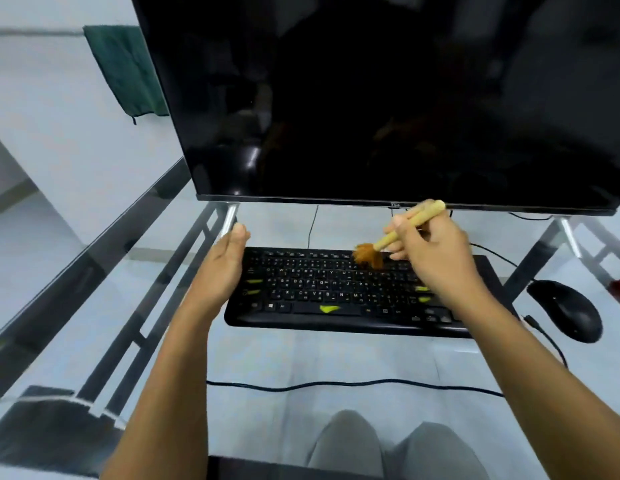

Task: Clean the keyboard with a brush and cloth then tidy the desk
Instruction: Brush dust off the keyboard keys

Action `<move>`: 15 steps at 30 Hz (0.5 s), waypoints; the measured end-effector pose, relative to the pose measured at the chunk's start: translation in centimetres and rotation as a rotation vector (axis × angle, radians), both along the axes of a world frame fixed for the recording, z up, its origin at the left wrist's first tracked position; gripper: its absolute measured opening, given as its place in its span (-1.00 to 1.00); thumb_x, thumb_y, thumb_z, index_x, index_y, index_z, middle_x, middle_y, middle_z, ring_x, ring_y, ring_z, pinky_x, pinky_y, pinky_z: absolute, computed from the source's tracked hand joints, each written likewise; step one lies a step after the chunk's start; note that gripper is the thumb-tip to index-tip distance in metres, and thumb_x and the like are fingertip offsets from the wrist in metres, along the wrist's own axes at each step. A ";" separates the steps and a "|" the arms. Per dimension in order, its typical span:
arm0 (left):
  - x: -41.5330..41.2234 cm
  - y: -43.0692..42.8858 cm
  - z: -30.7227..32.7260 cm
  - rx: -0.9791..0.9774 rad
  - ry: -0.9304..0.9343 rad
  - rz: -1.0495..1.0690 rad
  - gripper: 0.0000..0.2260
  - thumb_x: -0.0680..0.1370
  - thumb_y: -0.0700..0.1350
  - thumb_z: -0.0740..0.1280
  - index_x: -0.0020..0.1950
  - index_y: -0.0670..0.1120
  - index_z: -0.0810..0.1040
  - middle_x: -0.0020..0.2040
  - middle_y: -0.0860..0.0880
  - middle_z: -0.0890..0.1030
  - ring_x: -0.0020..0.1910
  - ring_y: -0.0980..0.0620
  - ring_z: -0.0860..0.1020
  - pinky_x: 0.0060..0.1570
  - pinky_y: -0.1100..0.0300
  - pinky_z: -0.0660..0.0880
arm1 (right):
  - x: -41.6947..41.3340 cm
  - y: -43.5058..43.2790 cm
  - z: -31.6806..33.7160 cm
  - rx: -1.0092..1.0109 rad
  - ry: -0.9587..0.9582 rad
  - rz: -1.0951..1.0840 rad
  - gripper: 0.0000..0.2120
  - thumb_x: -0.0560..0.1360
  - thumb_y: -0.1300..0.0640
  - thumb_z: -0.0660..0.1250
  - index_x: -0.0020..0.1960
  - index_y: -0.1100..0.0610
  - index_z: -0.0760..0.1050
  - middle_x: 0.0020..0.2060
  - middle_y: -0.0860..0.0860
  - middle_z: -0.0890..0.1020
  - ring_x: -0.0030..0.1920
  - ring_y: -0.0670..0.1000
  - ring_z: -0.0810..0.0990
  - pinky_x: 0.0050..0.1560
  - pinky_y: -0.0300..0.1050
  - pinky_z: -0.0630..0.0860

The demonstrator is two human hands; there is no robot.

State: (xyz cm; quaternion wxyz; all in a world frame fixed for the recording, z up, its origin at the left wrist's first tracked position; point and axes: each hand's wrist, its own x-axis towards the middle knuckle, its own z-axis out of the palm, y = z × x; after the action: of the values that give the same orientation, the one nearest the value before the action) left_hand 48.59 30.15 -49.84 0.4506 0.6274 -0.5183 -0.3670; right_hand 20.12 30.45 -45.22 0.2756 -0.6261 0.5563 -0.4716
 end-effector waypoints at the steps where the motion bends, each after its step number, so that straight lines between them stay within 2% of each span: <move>1: 0.1 -0.1 -0.3 0.015 0.020 -0.002 -0.25 0.39 0.53 0.02 0.36 0.09 0.45 0.34 0.12 0.51 0.37 0.13 0.40 0.46 -0.03 0.20 | 0.5 -0.2 0.0 0.070 -0.058 0.072 -0.88 0.58 0.10 0.26 -0.12 0.07 0.47 -0.19 0.08 0.69 -0.22 0.08 0.69 -0.14 0.00 0.66; 3: 0.3 -0.4 -0.7 0.015 0.090 -0.003 -0.25 0.35 0.56 0.06 0.30 0.09 0.51 0.27 0.12 0.57 0.32 0.13 0.45 0.44 -0.02 0.24 | 1.5 -0.8 -0.2 0.124 0.004 0.137 -0.90 0.57 0.08 0.29 -0.11 0.06 0.49 -0.20 0.07 0.70 -0.23 0.06 0.70 -0.09 0.06 0.66; 5: 0.6 -0.6 -0.8 0.011 0.139 0.002 -0.27 0.34 0.56 0.08 0.24 0.09 0.54 0.22 0.12 0.60 0.29 0.13 0.48 0.42 0.00 0.27 | 2.4 -1.4 0.3 0.040 0.044 0.056 -0.90 0.56 0.05 0.29 -0.10 0.05 0.51 -0.24 0.03 0.69 -0.26 -0.05 0.69 -0.10 -0.06 0.65; 7: 0.5 -0.5 -0.8 0.013 0.160 -0.002 -0.27 0.34 0.55 0.09 0.25 0.07 0.51 0.22 0.12 0.60 0.30 0.12 0.48 0.43 0.00 0.26 | 3.4 -1.7 0.9 0.031 -0.100 0.098 -0.89 0.59 0.10 0.27 -0.07 0.11 0.51 -0.20 0.07 0.68 -0.28 -0.07 0.66 -0.16 -0.12 0.65; 8: 0.5 -0.3 -0.7 0.012 0.157 -0.002 -0.26 0.36 0.54 0.08 0.30 0.06 0.47 0.23 0.12 0.59 0.31 0.12 0.46 0.44 0.01 0.25 | 4.1 -1.8 1.0 0.092 -0.169 0.174 -0.89 0.60 0.12 0.25 -0.05 0.14 0.50 -0.17 0.12 0.67 -0.29 -0.05 0.64 -0.18 -0.12 0.65; 10: 0.3 -0.1 -0.5 0.011 0.145 -0.008 -0.26 0.40 0.50 0.04 0.37 0.05 0.43 0.25 0.14 0.57 0.32 0.12 0.44 0.44 0.03 0.23 | 5.5 -2.0 0.8 0.165 -0.049 0.254 -0.88 0.59 0.10 0.27 -0.05 0.14 0.49 -0.16 0.16 0.67 -0.28 -0.01 0.66 -0.17 -0.10 0.65; 11: 0.3 -0.1 -0.5 0.009 0.139 -0.008 -0.27 0.42 0.49 0.01 0.38 0.04 0.42 0.25 0.16 0.57 0.32 0.12 0.44 0.44 0.04 0.23 | 6.0 -2.2 0.7 0.160 0.035 0.228 -0.88 0.58 0.07 0.28 -0.06 0.11 0.50 -0.19 0.13 0.68 -0.27 0.00 0.67 -0.15 -0.08 0.65; 12: 0.4 -0.1 -0.5 0.004 0.137 -0.009 -0.28 0.45 0.47 0.00 0.40 0.04 0.41 0.25 0.16 0.57 0.33 0.12 0.43 0.42 0.06 0.23 | 6.4 -2.4 0.6 0.144 0.042 0.194 -0.89 0.57 0.06 0.29 -0.06 0.09 0.50 -0.21 0.11 0.68 -0.27 0.01 0.68 -0.14 -0.07 0.64; 15: 0.6 -0.4 -0.7 -0.017 0.182 -0.010 -0.35 0.52 0.39 -0.03 0.40 0.00 0.41 0.25 0.11 0.58 0.31 0.11 0.44 0.33 0.16 0.26 | 7.5 -3.0 0.7 0.206 -0.143 0.265 -0.90 0.58 0.12 0.29 -0.04 0.15 0.50 -0.15 0.18 0.66 -0.28 0.03 0.64 -0.19 -0.10 0.61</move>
State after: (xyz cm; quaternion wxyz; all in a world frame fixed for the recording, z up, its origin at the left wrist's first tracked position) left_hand 49.23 29.76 -50.51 0.4994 0.5849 -0.4816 -0.4201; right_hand 27.59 27.45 -44.51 0.4370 -0.6272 0.4934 -0.4150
